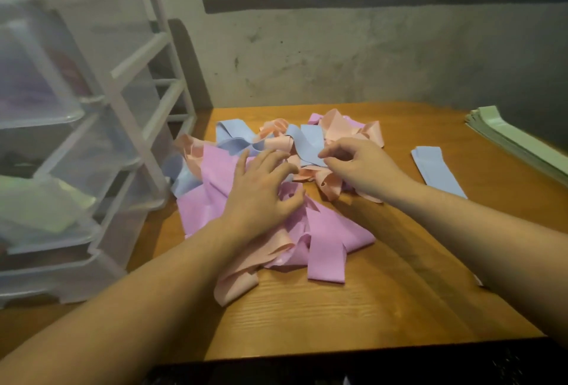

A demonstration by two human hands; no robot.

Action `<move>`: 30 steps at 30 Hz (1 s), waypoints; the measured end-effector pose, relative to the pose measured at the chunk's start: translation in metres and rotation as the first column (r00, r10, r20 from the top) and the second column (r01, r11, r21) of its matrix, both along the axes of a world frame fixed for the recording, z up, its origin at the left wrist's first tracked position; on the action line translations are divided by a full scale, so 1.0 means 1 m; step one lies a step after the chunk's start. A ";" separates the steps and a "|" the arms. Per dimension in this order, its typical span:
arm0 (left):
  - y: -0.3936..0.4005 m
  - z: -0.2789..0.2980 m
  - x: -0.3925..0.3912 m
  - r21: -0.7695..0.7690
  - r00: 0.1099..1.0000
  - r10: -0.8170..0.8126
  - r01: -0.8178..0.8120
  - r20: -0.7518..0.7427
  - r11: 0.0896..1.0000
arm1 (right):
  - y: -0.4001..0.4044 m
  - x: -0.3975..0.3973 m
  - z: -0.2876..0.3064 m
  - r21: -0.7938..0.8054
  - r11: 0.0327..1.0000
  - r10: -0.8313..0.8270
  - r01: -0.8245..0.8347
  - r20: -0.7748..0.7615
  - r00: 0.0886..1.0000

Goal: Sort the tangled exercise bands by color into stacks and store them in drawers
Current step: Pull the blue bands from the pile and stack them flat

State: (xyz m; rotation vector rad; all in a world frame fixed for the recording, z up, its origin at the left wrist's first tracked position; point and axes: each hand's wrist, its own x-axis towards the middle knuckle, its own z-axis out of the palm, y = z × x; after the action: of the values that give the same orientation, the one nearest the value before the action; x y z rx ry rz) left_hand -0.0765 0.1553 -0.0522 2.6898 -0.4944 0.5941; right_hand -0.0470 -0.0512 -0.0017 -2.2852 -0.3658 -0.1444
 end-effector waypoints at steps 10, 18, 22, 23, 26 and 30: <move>0.006 -0.023 0.014 -0.151 0.996 0.005 -0.019 -0.094 0.988 | 0.028 0.069 -0.013 -0.349 0.933 -0.104 0.082 -0.044 0.994; 0.004 -0.024 0.012 -0.064 0.994 -0.013 0.006 -0.109 0.998 | 0.021 0.073 -0.038 -0.364 0.925 -0.123 0.105 -0.026 0.992; 0.003 -0.022 0.012 -0.105 0.990 -0.027 0.012 -0.141 0.994 | 0.022 0.056 -0.033 -0.386 0.917 -0.064 0.098 0.099 0.993; 0.003 -0.022 0.012 -0.116 0.989 -0.028 0.011 -0.144 0.993 | 0.021 0.052 -0.031 -0.358 0.929 -0.066 0.095 0.094 0.993; 0.003 -0.022 0.011 -0.144 0.991 -0.028 0.009 -0.127 0.990 | 0.017 0.038 -0.026 -0.281 0.958 -0.038 0.054 0.064 0.997; 0.003 -0.024 0.011 -0.121 0.992 -0.024 0.009 -0.122 0.993 | 0.009 0.012 -0.017 -0.181 0.983 0.042 -0.036 0.033 0.999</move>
State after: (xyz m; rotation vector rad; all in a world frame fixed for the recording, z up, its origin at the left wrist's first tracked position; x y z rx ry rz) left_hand -0.0659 0.1580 -0.0761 2.5856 -0.4325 0.4358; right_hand -0.0355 -0.0421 -0.0189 -2.4551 -0.4588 -0.1382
